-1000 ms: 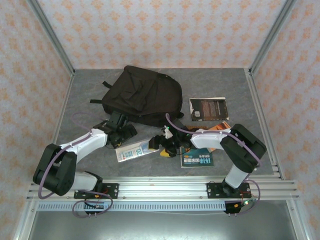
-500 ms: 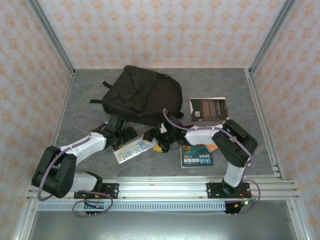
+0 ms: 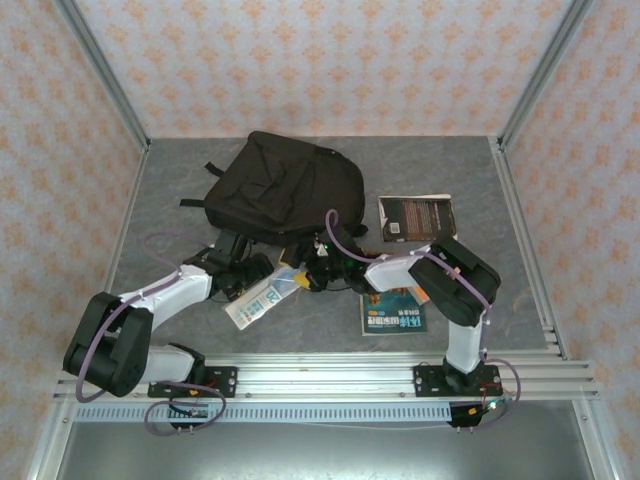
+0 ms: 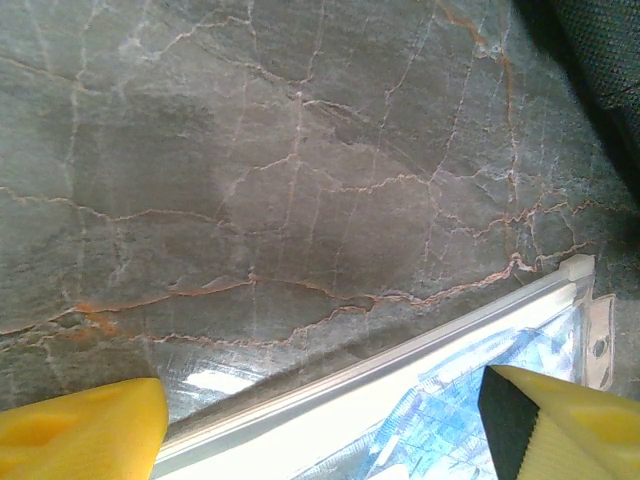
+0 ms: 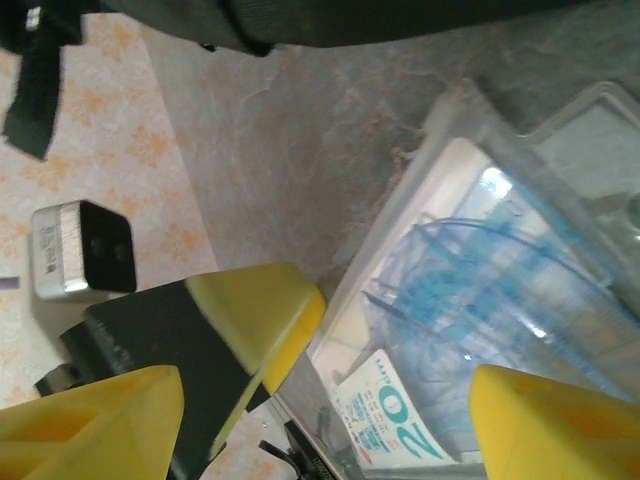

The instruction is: Pack the student bag

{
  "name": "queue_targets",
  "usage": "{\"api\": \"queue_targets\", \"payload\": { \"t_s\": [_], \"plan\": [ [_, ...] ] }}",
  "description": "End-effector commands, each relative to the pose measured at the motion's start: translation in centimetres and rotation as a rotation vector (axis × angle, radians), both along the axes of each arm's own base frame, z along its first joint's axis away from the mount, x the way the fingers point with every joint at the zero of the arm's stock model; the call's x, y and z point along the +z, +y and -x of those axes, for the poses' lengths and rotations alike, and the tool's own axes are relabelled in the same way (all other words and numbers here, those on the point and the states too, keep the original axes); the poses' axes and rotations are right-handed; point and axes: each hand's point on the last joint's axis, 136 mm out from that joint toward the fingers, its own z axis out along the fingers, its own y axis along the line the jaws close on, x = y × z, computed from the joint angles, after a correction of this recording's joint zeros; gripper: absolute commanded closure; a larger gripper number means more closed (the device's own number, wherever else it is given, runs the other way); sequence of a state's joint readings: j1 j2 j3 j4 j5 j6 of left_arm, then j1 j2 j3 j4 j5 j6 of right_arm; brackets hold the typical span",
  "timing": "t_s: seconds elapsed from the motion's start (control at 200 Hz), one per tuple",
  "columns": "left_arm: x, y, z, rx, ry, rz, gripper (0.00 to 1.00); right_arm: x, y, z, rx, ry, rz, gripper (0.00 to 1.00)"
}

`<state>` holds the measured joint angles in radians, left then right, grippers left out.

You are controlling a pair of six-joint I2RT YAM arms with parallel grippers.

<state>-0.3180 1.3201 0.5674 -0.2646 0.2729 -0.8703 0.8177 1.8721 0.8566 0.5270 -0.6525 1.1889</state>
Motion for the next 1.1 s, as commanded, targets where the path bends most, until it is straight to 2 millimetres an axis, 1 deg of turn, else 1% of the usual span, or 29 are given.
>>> {"api": "queue_targets", "payload": {
  "t_s": [0.0, 0.075, 0.15, 0.265, 0.335, 0.475, 0.555, 0.651, 0.781, 0.941, 1.041, 1.096],
  "plan": [
    [-1.0, -0.9, 0.9, -0.023, 0.052, 0.039, 0.17, -0.9, -0.8, 0.2, -0.011, 0.015, 0.102, 0.27],
    [-0.8, -0.9, 0.9, -0.024, 0.049, 0.035, 0.18, -1.3, -1.8, 1.5, 0.034, 0.024, 0.215, 0.27],
    [-0.5, -0.8, 0.7, -0.026, 0.04, 0.033, 0.17, -1.2, -2.3, 2.5, 0.063, 0.024, 0.263, 0.27],
    [-0.3, -0.8, 0.5, -0.028, 0.033, 0.029, 0.18, -1.1, -2.6, 3.4, 0.078, 0.032, 0.282, 0.27],
    [-0.3, -0.8, 0.5, -0.03, 0.032, 0.03, 0.17, -1.1, -2.5, 4.0, 0.087, 0.036, 0.28, 0.27],
    [-0.5, -0.9, 0.6, -0.03, 0.035, 0.035, 0.18, -1.8, -2.0, 4.7, 0.091, 0.065, 0.262, 0.27],
    [-0.5, -1.0, 0.6, -0.03, 0.032, 0.044, 0.17, -2.4, -1.8, 4.5, 0.07, 0.077, 0.244, 0.28],
    [-0.3, -1.1, 0.6, -0.03, 0.027, 0.048, 0.17, -2.5, -1.2, 3.8, 0.039, 0.064, 0.208, 0.28],
    [-0.3, -1.1, 0.8, -0.029, 0.023, 0.057, 0.17, -2.6, -0.9, 2.6, -0.004, 0.046, 0.206, 0.3],
    [-0.2, -1.2, 1.2, -0.029, 0.021, 0.069, 0.17, -3.5, -0.6, 1.8, -0.039, 0.056, 0.218, 0.32],
    [-0.2, -1.2, 1.3, -0.028, 0.02, 0.078, 0.17, -3.1, -0.1, 1.2, -0.062, 0.037, 0.183, 0.32],
    [-0.3, -1.2, 1.4, -0.029, 0.022, 0.079, 0.17, -2.5, 0.3, 0.6, -0.08, 0.014, 0.149, 0.34]
  ]
}}
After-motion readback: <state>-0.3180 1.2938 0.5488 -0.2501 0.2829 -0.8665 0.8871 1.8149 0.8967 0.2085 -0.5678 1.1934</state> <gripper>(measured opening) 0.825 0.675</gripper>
